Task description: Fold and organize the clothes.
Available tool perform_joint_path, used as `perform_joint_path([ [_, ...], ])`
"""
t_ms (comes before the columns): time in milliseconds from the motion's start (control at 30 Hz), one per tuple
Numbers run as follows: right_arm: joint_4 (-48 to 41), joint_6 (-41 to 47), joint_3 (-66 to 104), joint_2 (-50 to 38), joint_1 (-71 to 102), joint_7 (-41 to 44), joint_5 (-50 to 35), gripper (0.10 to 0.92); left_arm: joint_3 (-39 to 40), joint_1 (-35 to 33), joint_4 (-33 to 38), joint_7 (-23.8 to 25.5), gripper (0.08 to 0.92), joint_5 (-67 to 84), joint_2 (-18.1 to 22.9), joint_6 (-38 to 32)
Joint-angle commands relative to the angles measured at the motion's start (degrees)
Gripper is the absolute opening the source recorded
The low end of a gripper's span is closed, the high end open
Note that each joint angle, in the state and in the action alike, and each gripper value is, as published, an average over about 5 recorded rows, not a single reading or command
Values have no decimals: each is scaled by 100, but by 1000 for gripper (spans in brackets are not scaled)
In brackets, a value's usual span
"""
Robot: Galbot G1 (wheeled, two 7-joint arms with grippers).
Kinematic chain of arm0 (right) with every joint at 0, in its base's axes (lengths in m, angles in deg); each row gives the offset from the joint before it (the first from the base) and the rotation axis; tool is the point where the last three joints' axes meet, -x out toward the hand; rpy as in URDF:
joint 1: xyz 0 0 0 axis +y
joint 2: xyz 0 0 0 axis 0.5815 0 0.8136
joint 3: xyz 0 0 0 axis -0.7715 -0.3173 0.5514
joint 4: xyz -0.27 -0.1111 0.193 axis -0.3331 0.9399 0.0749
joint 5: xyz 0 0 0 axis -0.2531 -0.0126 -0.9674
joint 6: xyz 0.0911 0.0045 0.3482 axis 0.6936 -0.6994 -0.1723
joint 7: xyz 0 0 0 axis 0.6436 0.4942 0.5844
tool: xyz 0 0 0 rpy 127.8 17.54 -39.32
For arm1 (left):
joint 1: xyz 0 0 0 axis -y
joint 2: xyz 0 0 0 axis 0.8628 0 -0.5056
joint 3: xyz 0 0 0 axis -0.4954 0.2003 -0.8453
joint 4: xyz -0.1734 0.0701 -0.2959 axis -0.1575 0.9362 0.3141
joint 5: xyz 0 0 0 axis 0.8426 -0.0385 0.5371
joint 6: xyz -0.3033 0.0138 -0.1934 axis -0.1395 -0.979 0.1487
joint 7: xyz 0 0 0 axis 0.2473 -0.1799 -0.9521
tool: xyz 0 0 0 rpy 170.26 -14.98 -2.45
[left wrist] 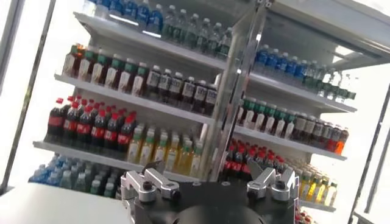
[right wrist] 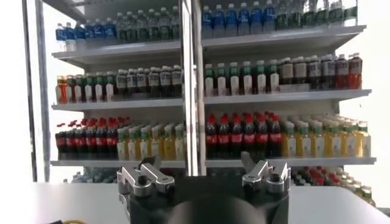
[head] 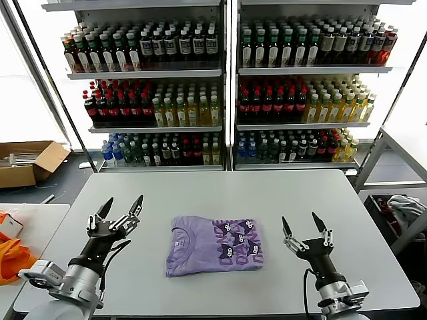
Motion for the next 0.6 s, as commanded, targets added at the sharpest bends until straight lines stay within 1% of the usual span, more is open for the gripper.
perform_joint_path([
  [33, -269, -421, 1233, 92, 451, 680, -67, 823, -601, -286, -223, 1463, 823, -631, 135, -532],
  [167, -318, -425, 1561, 56, 531, 749, -298, 823, -751, -371, -274, 1640, 822, -649, 137, -600],
  [333, -335, -419, 1733, 115, 575, 787, -345, 823, -863, -317, -323, 1762, 823, -730, 154, -600],
  [600, -146, -394, 1171, 292, 684, 815, -137, 823, -899, -312, -289, 1938, 823, -1058, 144, -654],
])
